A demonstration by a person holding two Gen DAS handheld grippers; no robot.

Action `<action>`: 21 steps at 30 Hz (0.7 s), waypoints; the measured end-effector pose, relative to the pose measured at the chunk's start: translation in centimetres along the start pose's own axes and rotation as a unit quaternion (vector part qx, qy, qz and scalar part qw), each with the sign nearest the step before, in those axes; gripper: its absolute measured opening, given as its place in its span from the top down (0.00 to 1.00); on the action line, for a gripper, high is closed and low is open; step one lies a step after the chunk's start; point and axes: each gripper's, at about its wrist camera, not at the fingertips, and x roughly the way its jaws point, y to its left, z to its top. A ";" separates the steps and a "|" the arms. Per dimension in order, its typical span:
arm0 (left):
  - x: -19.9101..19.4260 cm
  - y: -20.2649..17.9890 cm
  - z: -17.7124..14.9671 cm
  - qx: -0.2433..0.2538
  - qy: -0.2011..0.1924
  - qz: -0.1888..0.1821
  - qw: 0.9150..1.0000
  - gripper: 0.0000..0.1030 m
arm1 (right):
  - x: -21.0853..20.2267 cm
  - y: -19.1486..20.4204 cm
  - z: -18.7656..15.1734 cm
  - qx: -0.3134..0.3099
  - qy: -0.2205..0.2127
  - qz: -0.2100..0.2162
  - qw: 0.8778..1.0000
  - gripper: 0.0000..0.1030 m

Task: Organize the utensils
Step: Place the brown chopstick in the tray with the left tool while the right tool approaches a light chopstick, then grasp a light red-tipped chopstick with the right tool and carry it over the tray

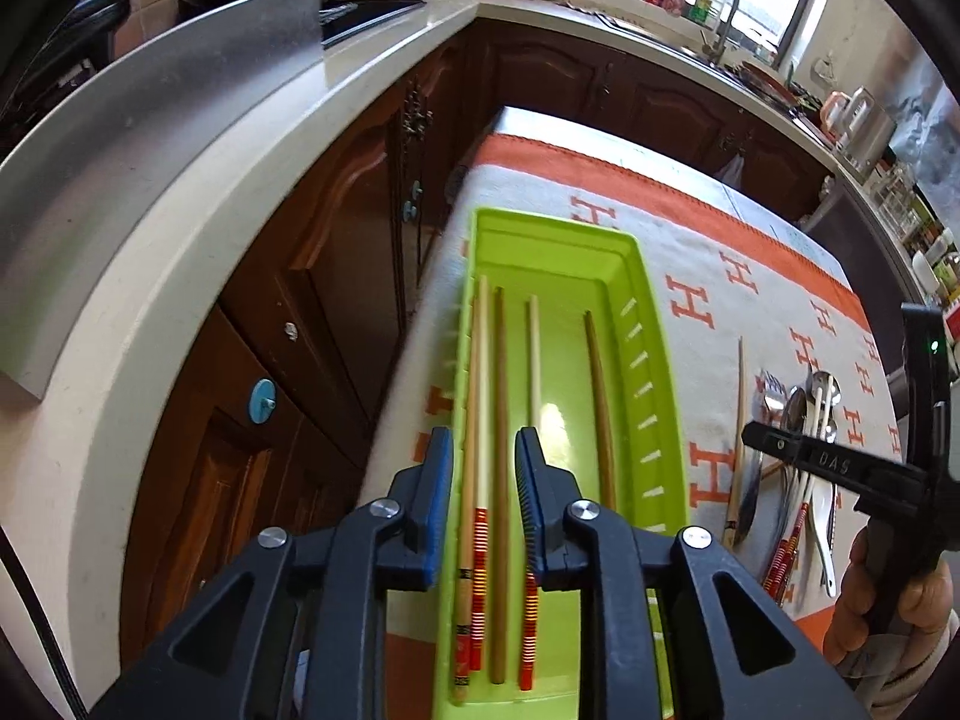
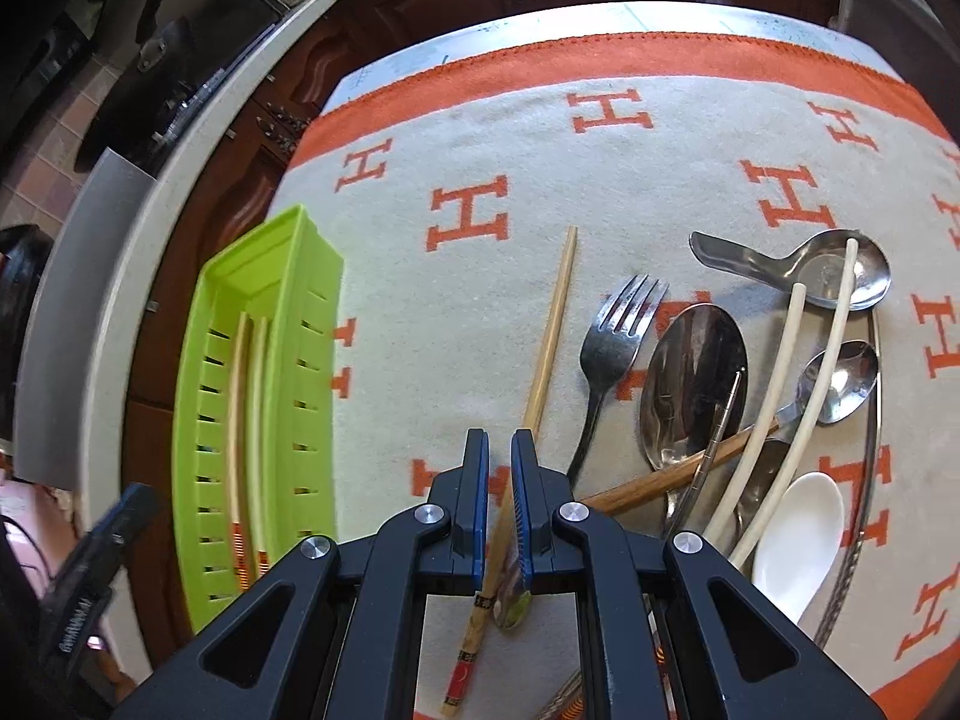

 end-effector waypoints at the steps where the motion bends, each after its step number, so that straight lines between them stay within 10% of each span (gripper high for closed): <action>1: -0.2 0.3 0.0 -0.003 -0.004 0.002 1.000 0.80 | 0.2 0.2 -0.1 -0.003 0.002 -0.010 1.000 0.92; 12: -1.2 3.5 0.1 -0.037 -0.020 0.015 0.999 0.77 | 2.3 4.3 -1.5 -0.090 -0.011 -0.127 0.988 0.76; 21: -1.2 3.9 0.1 -0.041 -0.021 0.012 0.999 0.77 | 1.9 4.1 -2.0 -0.077 -0.037 -0.123 0.989 0.94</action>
